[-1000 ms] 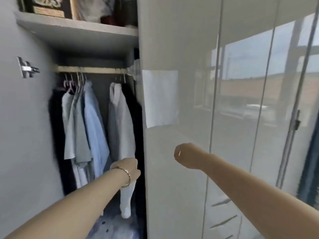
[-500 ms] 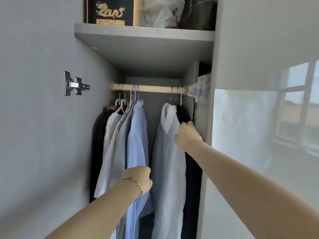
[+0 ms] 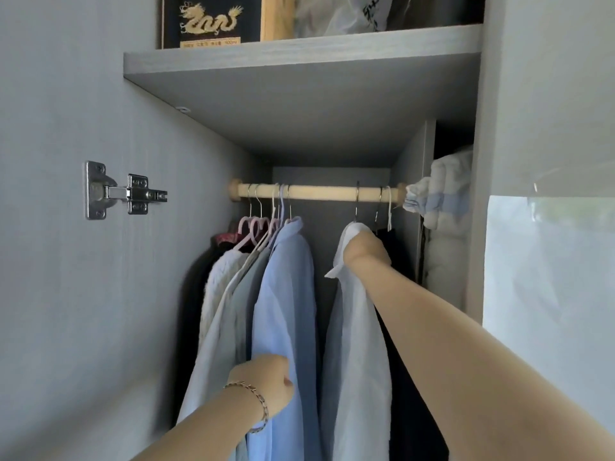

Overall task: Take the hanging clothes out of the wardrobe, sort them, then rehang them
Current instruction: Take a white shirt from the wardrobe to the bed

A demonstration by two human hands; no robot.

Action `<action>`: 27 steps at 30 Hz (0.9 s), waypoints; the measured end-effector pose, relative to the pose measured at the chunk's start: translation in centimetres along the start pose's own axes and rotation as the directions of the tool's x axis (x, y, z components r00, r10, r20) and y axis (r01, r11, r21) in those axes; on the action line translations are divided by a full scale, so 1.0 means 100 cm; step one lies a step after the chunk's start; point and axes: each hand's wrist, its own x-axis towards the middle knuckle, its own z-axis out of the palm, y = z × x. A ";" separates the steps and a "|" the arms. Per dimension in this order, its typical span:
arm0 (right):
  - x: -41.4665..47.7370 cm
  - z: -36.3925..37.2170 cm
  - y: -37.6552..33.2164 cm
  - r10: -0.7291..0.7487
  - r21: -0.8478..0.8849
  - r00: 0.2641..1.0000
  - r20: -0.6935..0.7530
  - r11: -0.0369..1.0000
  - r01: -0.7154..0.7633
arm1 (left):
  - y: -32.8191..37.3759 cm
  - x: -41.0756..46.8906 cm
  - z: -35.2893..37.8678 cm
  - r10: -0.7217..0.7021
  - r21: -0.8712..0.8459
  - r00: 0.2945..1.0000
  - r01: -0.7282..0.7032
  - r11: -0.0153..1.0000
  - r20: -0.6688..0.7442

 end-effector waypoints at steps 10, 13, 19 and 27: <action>-0.055 0.000 -0.015 -0.053 -0.036 0.996 0.068 0.998 0.055 | -0.020 -0.021 -0.014 -0.004 -0.037 1.000 0.005 0.999 0.022; -0.101 0.003 -0.005 -0.078 -0.008 0.996 0.033 0.997 0.078 | -0.025 -0.039 -0.014 0.020 -0.041 0.999 -0.018 0.999 0.047; -0.205 -0.009 0.035 0.003 -0.059 1.000 0.026 0.998 -0.001 | -0.021 -0.096 0.003 0.178 -0.024 0.979 -0.176 0.984 0.100; -0.381 -0.085 0.119 0.156 -0.090 0.987 -0.032 0.983 -0.158 | 0.044 -0.204 0.045 0.418 -0.016 0.863 -0.431 0.902 0.283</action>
